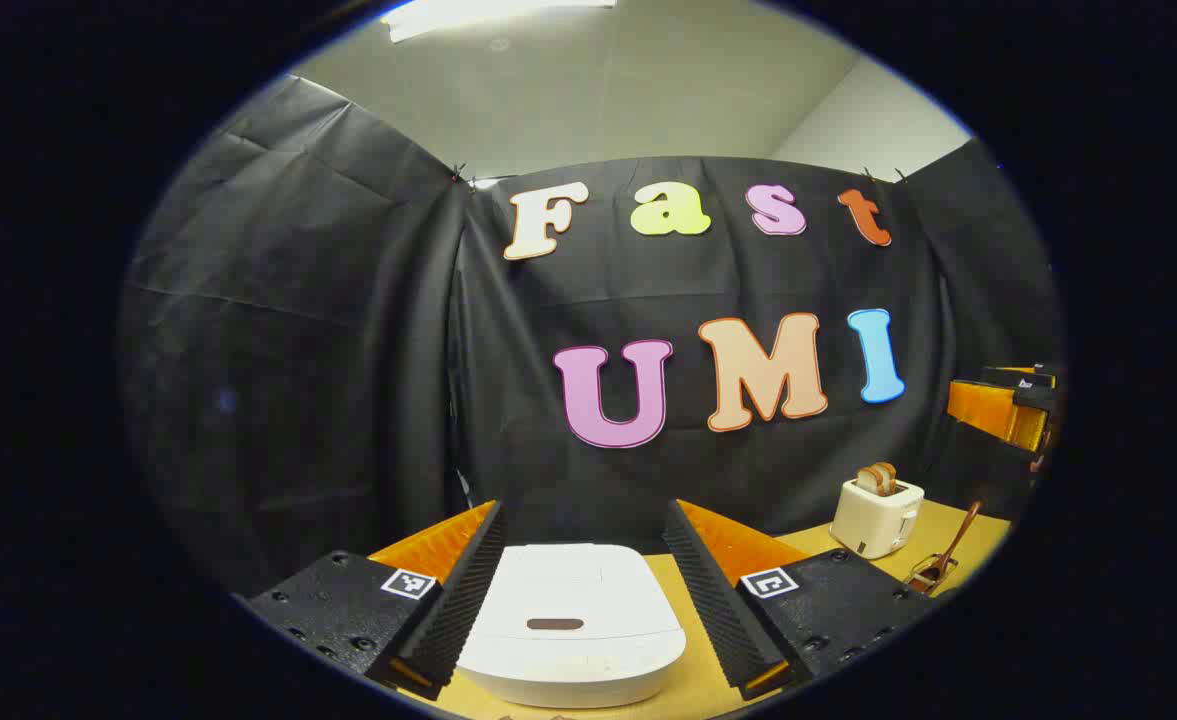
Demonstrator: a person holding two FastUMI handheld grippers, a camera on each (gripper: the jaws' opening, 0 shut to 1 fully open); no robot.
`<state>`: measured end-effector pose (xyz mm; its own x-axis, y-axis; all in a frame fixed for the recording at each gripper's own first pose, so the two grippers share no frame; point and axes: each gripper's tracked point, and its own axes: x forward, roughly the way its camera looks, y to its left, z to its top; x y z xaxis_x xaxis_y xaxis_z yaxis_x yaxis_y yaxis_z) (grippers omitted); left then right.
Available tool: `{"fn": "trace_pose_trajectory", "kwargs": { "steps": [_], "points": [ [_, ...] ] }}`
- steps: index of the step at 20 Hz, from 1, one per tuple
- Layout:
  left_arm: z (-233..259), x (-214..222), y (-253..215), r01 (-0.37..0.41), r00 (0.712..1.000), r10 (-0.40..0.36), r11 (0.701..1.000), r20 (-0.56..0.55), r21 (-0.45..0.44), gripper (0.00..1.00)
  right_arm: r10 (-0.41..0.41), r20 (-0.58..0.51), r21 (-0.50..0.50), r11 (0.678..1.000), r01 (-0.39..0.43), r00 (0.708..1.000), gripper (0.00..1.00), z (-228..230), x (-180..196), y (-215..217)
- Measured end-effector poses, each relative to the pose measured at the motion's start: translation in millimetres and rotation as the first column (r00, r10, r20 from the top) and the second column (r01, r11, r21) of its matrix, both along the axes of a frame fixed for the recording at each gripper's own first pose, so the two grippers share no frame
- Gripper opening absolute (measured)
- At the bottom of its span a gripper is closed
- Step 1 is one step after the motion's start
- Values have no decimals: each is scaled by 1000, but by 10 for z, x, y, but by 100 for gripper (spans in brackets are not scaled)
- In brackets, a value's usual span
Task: Close the left gripper, press the button to open the rice cooker; take a wooden spoon from the chopstick holder with the right hand, scoop a spoonful of rice and pour it into the rice cooker, then put the wooden spoon back into the chopstick holder.
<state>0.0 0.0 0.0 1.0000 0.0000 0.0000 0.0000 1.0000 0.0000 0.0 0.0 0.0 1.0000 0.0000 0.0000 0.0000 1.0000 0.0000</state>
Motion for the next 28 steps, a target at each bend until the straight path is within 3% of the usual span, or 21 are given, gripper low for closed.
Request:
{"fn": "trace_pose_trajectory", "kwargs": {
  "steps": [20,23,24,28],
  "points": [
    [75,-12,-101,12,1000,-12,999,8,29,93,-26,-8,19,999,26,1000,100,-30,55,-242],
    [64,8,-66,7,1000,-7,1000,6,31,70,-19,-8,14,1000,19,1000,100,-21,62,-213],
    [67,21,-72,6,1000,-7,1000,6,27,66,-17,-6,10,1000,17,1000,100,-12,77,-197],
    [12,68,20,0,1000,0,1000,-6,8,32,-17,13,-6,1000,17,1000,100,44,67,-170]
  ]
}}
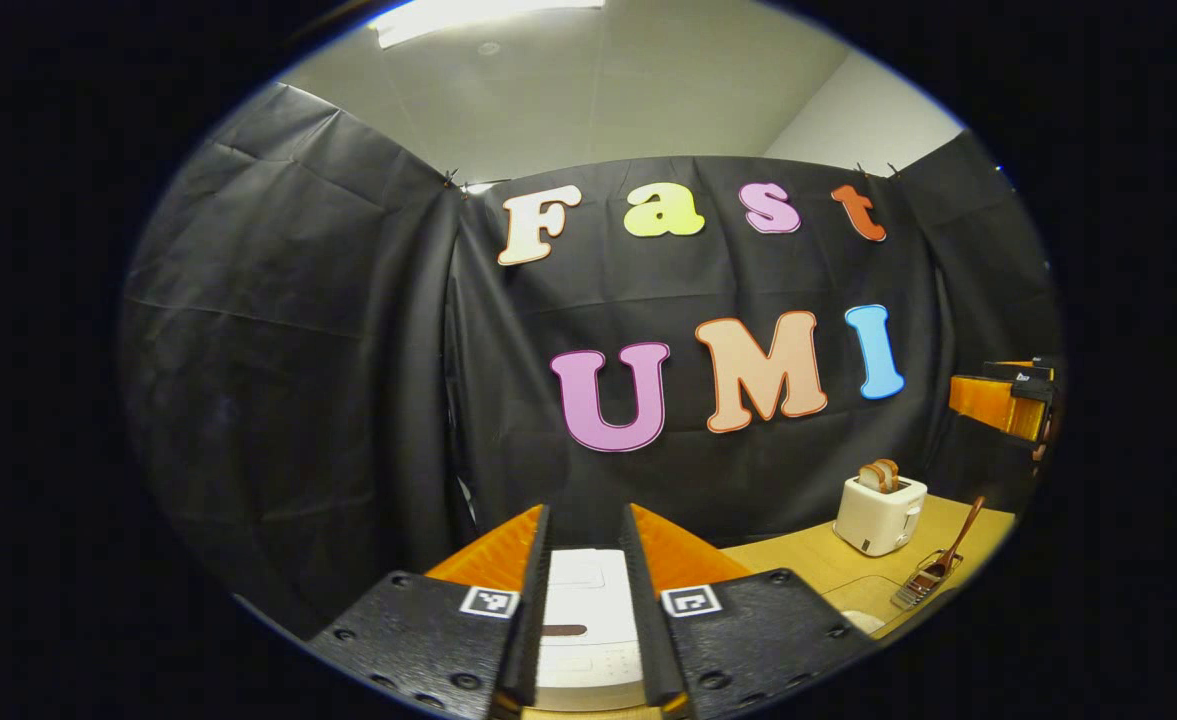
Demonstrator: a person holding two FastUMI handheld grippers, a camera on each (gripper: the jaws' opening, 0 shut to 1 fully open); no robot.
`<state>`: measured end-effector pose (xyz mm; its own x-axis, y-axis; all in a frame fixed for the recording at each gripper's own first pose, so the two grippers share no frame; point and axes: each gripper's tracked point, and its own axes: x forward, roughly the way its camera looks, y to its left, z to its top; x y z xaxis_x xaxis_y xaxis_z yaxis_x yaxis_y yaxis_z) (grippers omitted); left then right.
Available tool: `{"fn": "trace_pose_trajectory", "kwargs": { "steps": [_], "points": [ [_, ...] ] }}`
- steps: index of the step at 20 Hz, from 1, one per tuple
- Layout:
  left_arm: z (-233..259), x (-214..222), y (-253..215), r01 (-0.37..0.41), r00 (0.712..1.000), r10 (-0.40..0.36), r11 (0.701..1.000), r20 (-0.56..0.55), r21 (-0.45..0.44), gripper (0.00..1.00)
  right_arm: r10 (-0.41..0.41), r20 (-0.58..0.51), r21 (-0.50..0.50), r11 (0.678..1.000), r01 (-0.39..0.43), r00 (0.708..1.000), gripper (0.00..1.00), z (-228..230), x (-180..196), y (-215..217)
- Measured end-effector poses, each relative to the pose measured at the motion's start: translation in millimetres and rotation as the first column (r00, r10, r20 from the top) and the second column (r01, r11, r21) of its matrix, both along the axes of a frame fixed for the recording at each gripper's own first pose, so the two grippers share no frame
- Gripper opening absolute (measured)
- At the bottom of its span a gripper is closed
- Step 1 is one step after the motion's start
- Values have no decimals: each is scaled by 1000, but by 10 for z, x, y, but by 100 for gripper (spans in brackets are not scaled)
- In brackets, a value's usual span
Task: Close the left gripper, press the button to open the rice cooker; take a wooden spoon from the chopstick holder with the right hand, scoop a spoonful of rice and pour it into the rice cooker, then put the wooden spoon back into the chopstick holder.
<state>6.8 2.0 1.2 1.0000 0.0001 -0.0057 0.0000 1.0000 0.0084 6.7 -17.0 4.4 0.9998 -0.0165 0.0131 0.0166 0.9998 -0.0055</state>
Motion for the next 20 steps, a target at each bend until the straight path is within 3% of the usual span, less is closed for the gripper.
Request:
{"fn": "trace_pose_trajectory", "kwargs": {
  "steps": [3,5,15,20],
  "points": [
    [-44,25,95,-10,1000,10,1000,-7,-27,4,-5,-1,0,1000,5,1000,100,2,3,8],
    [-79,55,115,6,1000,-6,998,-8,-66,0,-12,-1,7,1000,12,1000,100,15,4,6],
    [-839,249,270,40,988,-55,994,-142,-106,0,-32,-22,-11,999,32,999,100,-53,-5,33],
    [-1427,262,217,62,959,-90,992,-270,-113,0,-64,-15,-22,998,63,998,100,-24,-57,-46]
  ]
}}
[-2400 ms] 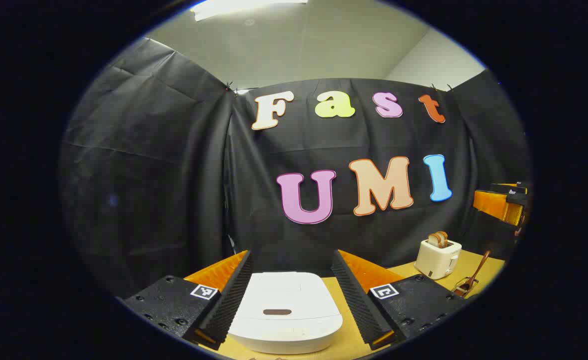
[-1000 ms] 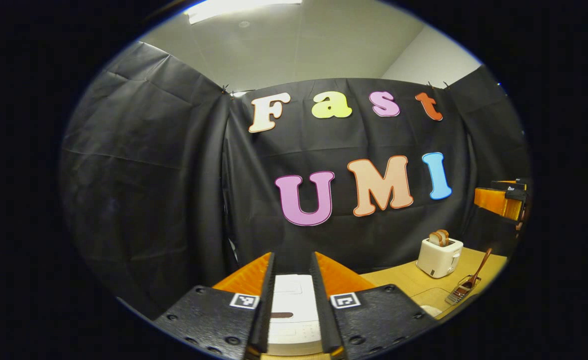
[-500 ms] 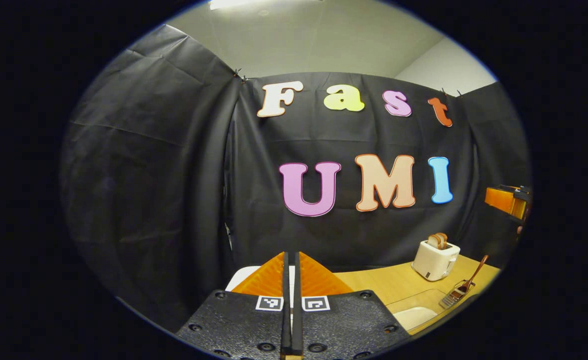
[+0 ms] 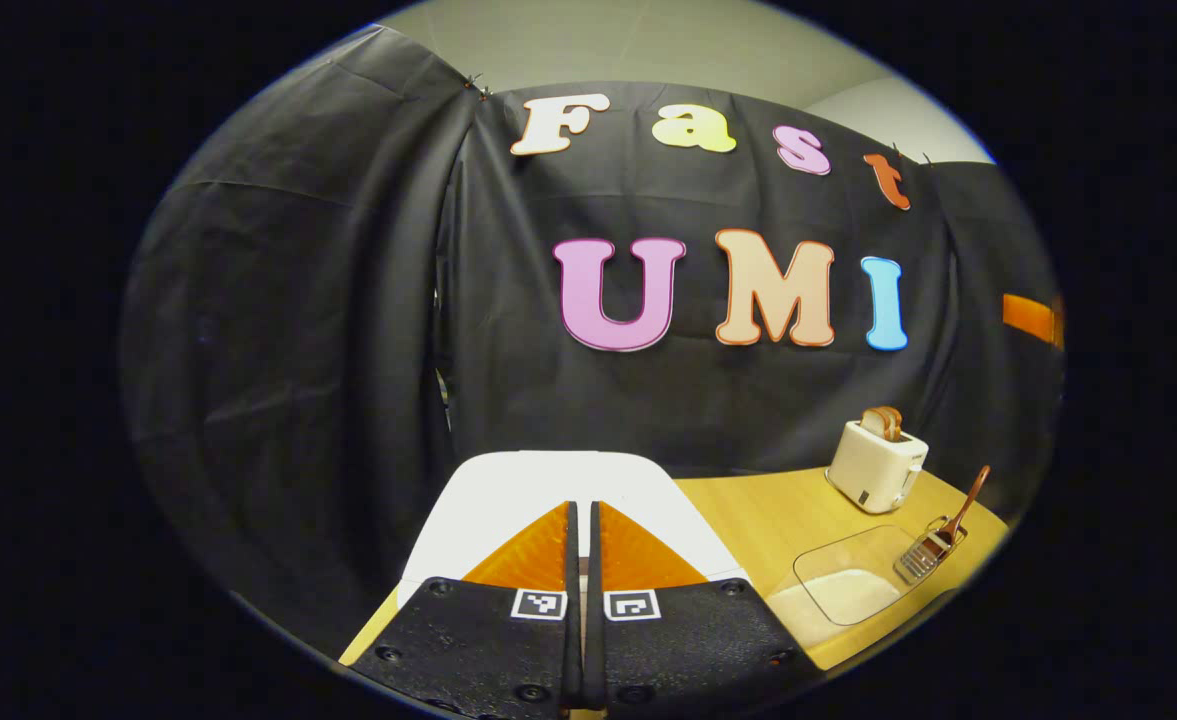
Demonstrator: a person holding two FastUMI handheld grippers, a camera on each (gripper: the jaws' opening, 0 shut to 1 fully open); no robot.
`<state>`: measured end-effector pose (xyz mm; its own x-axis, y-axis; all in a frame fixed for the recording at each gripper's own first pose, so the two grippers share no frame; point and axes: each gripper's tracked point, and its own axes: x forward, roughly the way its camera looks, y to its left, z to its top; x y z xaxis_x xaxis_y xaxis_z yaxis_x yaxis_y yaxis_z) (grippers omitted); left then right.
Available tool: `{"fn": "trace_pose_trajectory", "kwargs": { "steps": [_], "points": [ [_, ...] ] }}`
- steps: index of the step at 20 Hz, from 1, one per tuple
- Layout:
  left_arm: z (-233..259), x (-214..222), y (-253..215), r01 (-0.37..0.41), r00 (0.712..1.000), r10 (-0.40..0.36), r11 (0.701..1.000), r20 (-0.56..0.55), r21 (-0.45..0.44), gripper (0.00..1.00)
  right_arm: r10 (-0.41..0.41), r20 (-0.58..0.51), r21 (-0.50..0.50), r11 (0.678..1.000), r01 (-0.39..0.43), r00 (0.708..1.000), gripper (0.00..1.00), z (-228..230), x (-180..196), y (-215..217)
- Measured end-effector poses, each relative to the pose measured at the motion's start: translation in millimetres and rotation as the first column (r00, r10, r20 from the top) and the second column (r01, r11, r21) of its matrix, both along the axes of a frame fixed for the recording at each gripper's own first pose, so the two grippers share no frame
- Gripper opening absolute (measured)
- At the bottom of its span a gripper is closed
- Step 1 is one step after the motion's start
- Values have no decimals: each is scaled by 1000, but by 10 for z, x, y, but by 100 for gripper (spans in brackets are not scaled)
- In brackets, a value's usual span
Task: Close the left gripper, press the button to open the rice cooker; take a wooden spoon from the chopstick holder with the right hand, scoop a spoonful of rice and pour it into the rice cooker, then put the wooden spoon back into the chopstick holder.
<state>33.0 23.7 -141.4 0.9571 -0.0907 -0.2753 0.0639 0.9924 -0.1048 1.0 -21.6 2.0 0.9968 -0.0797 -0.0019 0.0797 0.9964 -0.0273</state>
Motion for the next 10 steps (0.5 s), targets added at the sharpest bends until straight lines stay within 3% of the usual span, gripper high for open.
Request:
{"fn": "trace_pose_trajectory", "kwargs": {
  "steps": [10],
  "points": [
    [-466,43,-50,20,993,-19,1000,-115,2,0,-44,20,-5,999,44,999,100,65,-73,-202]
  ]
}}
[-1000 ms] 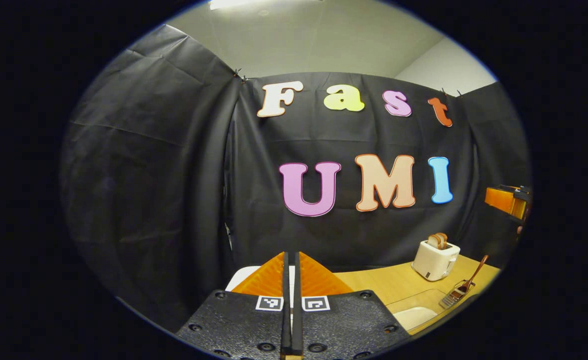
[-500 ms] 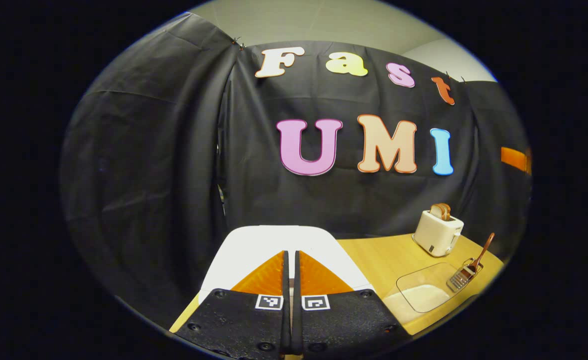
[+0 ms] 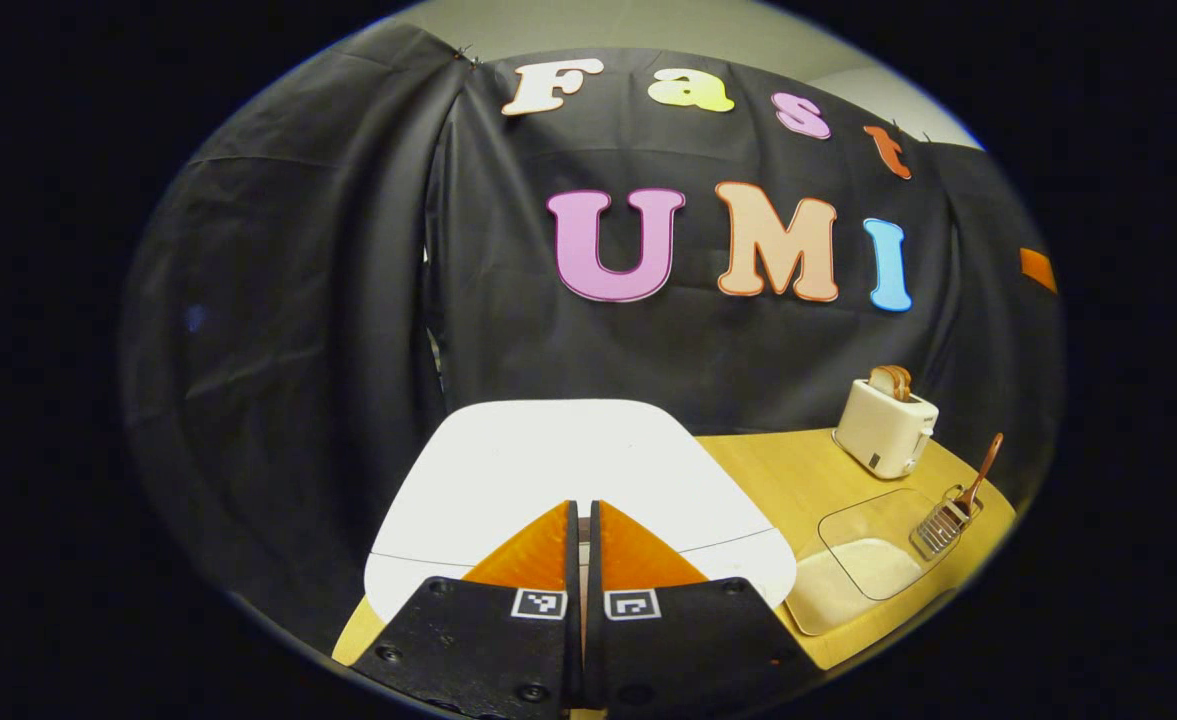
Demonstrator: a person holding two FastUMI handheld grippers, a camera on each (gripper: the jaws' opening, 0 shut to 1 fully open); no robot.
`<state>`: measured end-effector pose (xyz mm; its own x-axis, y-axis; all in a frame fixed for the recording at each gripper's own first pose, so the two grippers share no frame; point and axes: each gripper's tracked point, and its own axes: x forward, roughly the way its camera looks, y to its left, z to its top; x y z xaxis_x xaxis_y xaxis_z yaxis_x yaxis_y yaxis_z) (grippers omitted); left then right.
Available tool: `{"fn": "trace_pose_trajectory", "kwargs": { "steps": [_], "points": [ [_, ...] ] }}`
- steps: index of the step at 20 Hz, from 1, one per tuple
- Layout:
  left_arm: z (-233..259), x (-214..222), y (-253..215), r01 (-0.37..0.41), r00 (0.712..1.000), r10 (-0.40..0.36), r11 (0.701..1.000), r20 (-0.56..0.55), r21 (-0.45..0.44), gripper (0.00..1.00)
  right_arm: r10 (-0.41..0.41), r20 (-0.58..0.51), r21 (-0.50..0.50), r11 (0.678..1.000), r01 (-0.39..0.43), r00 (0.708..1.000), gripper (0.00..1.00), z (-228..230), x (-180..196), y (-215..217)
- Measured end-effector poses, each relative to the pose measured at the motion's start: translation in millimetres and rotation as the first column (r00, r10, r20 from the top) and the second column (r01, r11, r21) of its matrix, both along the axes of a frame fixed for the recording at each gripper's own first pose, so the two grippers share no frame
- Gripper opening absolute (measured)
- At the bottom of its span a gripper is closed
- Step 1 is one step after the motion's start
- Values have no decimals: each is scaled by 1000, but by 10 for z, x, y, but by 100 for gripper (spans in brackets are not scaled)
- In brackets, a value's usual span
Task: Close the left gripper, press the button to open the rice cooker; take a wooden spoon from the chopstick holder with the right hand, scoop a spoonful of rice and pour it into the rice cooker, then put the wooden spoon back into the chopstick holder.
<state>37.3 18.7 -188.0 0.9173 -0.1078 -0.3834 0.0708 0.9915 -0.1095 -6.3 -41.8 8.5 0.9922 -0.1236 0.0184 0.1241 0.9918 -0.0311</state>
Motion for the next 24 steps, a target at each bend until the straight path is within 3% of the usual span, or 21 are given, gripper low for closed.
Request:
{"fn": "trace_pose_trajectory", "kwargs": {
  "steps": [1,7,14,16,17,20,24],
  "points": [
    [42,35,1,-7,999,7,1000,36,1,0,-1,-1,5,1000,1,1000,100,-5,2,-11],
    [9,31,-5,-34,999,33,993,-11,-110,0,-5,-11,5,1000,5,1000,100,-65,-4,-70],
    [322,134,-19,-30,996,33,999,86,-32,0,-2,11,11,1000,2,1000,100,13,0,-175],
    [472,185,-78,-9,993,13,999,116,-36,7,-3,16,11,1000,2,1000,100,35,9,-219],
    [537,192,-78,-11,992,14,1000,129,-27,22,-4,19,12,1000,3,1000,100,64,19,-231],
    [775,224,-83,-16,981,14,1000,191,10,35,-2,40,10,1000,2,999,100,147,22,-289],
    [1052,258,-122,-14,966,-10,996,259,92,75,-13,54,5,1000,13,998,100,167,38,-426]
  ]
}}
